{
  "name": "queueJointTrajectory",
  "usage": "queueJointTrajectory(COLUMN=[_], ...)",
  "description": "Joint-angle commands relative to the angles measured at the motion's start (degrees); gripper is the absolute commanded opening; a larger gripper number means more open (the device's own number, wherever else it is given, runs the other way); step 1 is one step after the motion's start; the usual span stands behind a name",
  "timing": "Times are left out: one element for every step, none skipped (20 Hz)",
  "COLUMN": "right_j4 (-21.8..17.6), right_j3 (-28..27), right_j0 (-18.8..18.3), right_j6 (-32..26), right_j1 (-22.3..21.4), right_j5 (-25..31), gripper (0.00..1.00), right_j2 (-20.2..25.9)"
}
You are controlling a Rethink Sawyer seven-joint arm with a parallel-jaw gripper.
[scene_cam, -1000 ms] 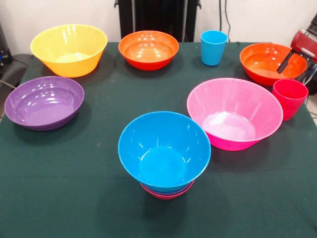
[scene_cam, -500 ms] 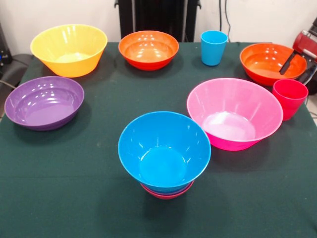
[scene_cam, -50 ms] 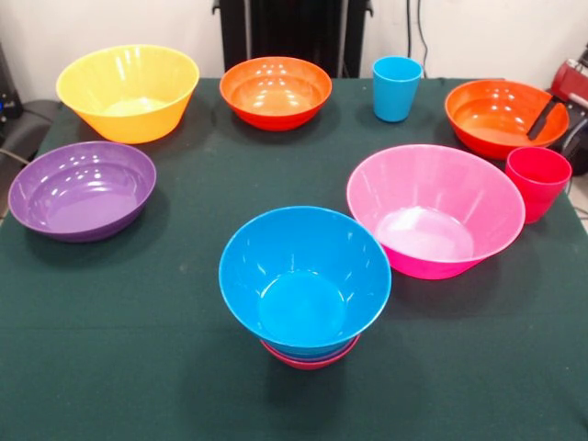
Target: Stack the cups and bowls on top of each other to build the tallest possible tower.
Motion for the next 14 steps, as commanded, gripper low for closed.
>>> queueJointTrajectory(right_j4=[1.58, 1.55, 1.50, 1.48, 1.37, 1.30, 1.17, 1.10, 0.99, 0.93, 0.67, 0.64, 0.61, 0.55], right_j3=[1.50, 1.44, 1.47, 1.50, 1.51, 1.63, 1.90, 2.05, 2.36, 2.52, 2.80, 2.85, 2.90, 2.97], right_j0=[-0.18, -0.19, -0.10, -0.13, -0.09, -0.16, -0.28, -0.34, -0.40, -0.47, -0.56, -0.57, -0.59, -0.59], right_j6=[12.03, 12.20, 12.46, 12.57, 12.59, 12.45, 12.17, 12.06, 11.95, 11.90, 11.84, 11.79, 11.74, 11.75], right_j1=[-1.06, -1.05, -1.07, -1.13, -1.15, -1.28, -1.54, -1.71, -1.96, -2.12, -2.38, -2.37, -2.36, -2.33], right_j5=[1.51, 1.76, 2.18, 2.29, 2.40, 2.29, 2.24, 2.26, 2.49, 2.63, 2.88, 2.91, 2.94, 2.90], gripper=[1.00, 1.00, 1.00, 1.00, 1.00, 1.00, 1.00, 1.00, 1.00, 1.00, 0.00, 0.00, 0.00, 0.00], right_j2=[10.59, 10.60, 10.53, 10.60, 10.55, 10.68, 10.87, 10.99, 11.11, 11.24, 11.44, 11.52, 11.59, 11.60])
